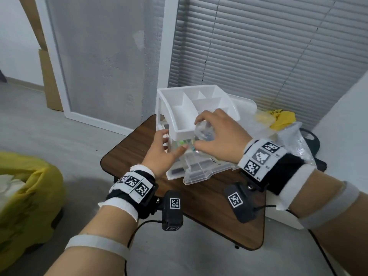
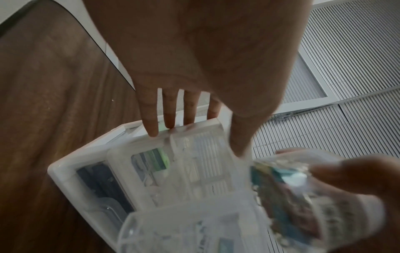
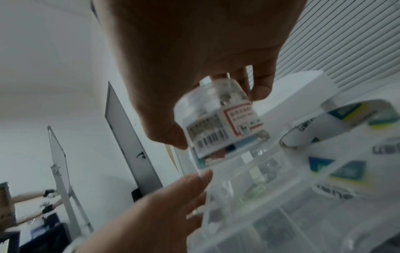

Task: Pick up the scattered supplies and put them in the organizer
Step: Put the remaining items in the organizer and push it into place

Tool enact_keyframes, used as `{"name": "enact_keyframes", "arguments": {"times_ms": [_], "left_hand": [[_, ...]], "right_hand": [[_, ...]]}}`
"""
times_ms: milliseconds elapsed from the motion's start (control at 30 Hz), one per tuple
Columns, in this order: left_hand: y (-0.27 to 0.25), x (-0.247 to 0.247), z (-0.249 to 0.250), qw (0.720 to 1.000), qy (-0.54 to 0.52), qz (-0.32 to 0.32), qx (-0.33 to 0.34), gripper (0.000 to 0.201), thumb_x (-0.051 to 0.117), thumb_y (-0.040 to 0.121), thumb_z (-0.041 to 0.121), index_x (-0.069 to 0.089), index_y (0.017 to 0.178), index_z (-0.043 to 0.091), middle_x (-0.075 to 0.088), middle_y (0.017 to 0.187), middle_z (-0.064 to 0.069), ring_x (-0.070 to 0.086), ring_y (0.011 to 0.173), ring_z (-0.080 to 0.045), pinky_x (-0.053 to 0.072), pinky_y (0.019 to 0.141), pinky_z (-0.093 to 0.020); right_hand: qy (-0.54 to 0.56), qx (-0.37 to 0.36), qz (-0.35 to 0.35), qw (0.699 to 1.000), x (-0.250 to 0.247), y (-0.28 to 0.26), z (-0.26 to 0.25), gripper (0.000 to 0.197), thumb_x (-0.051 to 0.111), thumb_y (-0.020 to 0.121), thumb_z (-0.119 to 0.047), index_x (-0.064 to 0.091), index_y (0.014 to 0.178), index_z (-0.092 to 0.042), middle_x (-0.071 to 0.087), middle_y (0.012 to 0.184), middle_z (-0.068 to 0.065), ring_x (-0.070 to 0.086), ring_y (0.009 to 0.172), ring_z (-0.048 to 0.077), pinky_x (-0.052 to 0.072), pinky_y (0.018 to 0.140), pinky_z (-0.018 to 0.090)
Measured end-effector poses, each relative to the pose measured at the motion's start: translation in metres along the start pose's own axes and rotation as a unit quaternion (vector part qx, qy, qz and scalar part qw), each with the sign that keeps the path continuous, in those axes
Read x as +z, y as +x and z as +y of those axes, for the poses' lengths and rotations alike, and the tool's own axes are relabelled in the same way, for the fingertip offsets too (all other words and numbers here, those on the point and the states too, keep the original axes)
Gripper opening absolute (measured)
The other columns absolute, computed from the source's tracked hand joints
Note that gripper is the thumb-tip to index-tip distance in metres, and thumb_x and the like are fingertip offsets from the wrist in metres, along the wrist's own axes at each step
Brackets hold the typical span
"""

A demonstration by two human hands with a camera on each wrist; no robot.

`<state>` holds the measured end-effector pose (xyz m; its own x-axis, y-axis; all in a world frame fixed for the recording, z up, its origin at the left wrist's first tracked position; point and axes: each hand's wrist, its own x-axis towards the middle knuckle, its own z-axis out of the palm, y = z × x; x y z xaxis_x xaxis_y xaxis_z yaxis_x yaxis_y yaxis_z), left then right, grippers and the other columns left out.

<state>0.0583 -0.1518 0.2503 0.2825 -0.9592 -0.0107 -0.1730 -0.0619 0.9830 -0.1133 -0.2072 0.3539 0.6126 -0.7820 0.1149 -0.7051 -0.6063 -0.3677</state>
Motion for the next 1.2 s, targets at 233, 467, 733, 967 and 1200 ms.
{"name": "enact_keyframes", "arguments": {"times_ms": [233,467,733,967,1200], "left_hand": [[-0.015,-0.001,0.009,0.992,-0.002,-0.084,0.09,0.106,0.089,0.066,0.002,0.02,0.143,0.029,0.045,0.128,0.019,0.047,0.106,0.03,0.042,0.081,0.002],[-0.003,0.003,0.003,0.998,0.0,0.05,0.035,0.061,0.069,0.085,0.053,0.045,0.137,0.032,0.048,0.144,0.002,0.049,0.13,-0.012,0.044,0.099,-0.022],[0.005,0.014,0.009,0.986,0.053,0.157,0.025,0.038,0.055,0.091,0.061,0.055,0.112,0.029,0.062,0.129,0.001,0.06,0.103,-0.01,0.04,0.086,-0.026],[0.009,0.014,0.014,0.98,0.114,0.158,0.03,0.034,0.046,0.093,0.063,0.049,0.105,0.032,0.063,0.104,0.007,0.058,0.097,-0.018,0.046,0.089,-0.038],[0.012,0.003,0.02,0.987,0.106,0.121,0.018,0.031,0.051,0.092,0.06,0.049,0.098,0.03,0.063,0.106,0.007,0.058,0.1,-0.018,0.045,0.087,-0.037]], "right_hand": [[-0.013,0.13,-0.218,0.967,-0.033,-0.045,0.022,0.04,0.058,0.065,-0.055,0.065,0.087,-0.022,0.069,0.089,-0.004,0.064,0.086,0.017,0.05,0.076,0.034],[0.04,0.186,-0.173,0.966,0.015,-0.056,0.034,0.06,0.056,0.062,-0.062,0.062,0.106,-0.021,0.063,0.106,-0.006,0.063,0.097,0.015,0.053,0.088,0.037],[0.029,0.156,-0.139,0.978,0.029,-0.027,0.028,0.076,0.055,0.071,-0.058,0.039,0.139,-0.029,0.036,0.148,-0.005,0.045,0.129,0.018,0.042,0.103,0.04],[0.019,0.153,-0.123,0.98,0.04,-0.011,0.03,0.086,0.058,0.076,-0.053,0.023,0.151,-0.029,0.02,0.159,-0.007,0.035,0.14,0.02,0.036,0.111,0.04],[-0.007,0.055,0.154,0.987,0.005,0.004,0.015,0.05,0.062,0.069,-0.052,0.045,0.107,-0.025,0.044,0.108,-0.005,0.05,0.101,0.018,0.046,0.084,0.034]]}}
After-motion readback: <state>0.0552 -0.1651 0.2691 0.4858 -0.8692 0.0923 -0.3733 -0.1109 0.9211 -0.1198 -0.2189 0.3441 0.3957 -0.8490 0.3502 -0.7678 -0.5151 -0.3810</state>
